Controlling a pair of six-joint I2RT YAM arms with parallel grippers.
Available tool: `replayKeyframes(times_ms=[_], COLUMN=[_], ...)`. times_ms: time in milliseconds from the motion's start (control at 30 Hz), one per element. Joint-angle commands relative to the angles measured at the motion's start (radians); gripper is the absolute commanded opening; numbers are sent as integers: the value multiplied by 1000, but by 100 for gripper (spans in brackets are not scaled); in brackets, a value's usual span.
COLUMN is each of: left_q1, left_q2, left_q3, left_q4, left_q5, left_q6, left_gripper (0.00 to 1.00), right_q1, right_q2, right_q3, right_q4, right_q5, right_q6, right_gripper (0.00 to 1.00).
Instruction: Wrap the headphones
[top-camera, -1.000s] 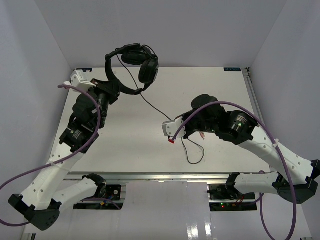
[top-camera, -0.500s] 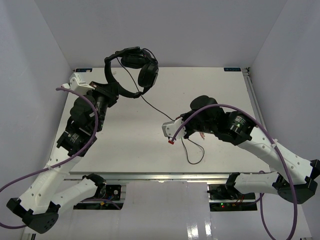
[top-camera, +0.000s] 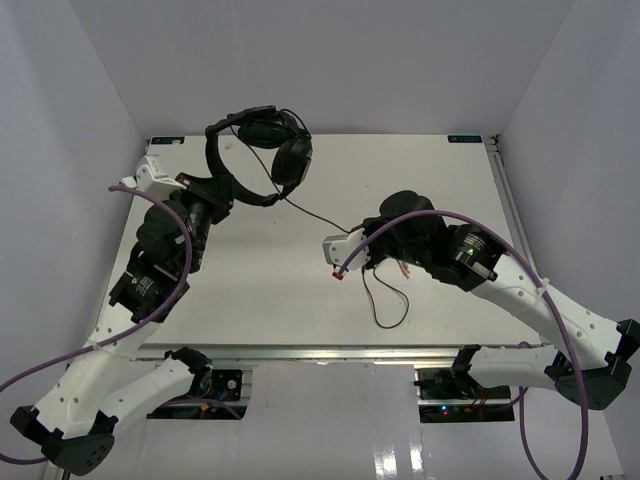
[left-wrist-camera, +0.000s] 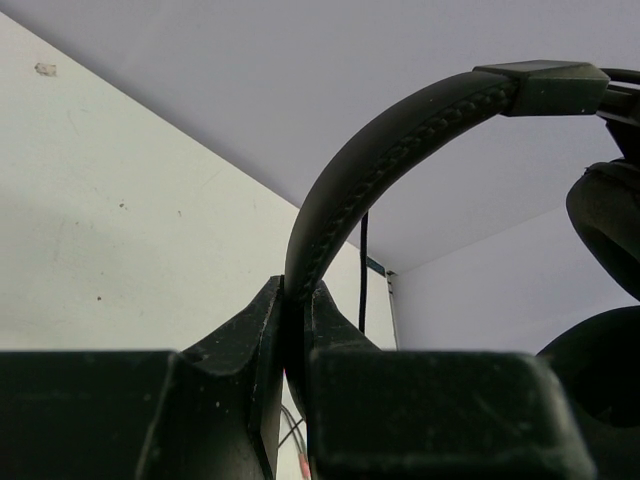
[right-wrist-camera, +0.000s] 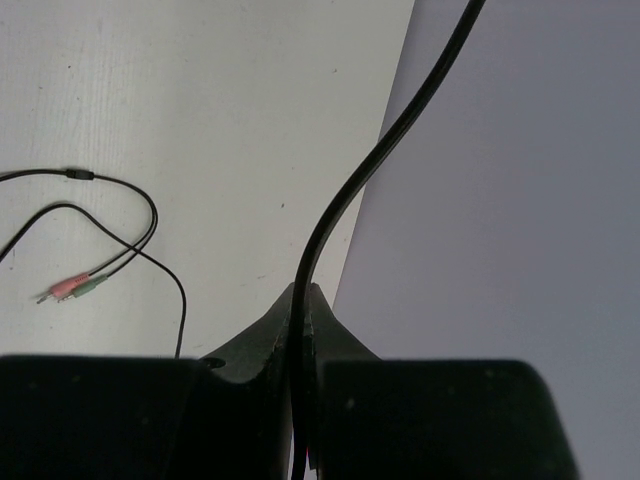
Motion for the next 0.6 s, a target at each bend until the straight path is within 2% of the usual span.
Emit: replayKeyframes(times_ms=[0,100,333,567], left_q1=[-3,-3,-2,10], left_q2=[-10,-4,56,132], left_q3=[-2,-9,-2,6], left_q4=[15,21,33,48], left_q5=[-14,-21,-44,-53], left_q6=[-12,-4,26,51], left_gripper=[0,0,0,0], right_q1=[-4,-5,0,50], right_q2=[-18,-29,-63,-88], right_q3=[13,-3,5,7], right_q4=[44,54,12,33], right_q5=[-1,19,-38,1], right_q6=[17,9,12,-53], right_gripper=[8,8,8,8])
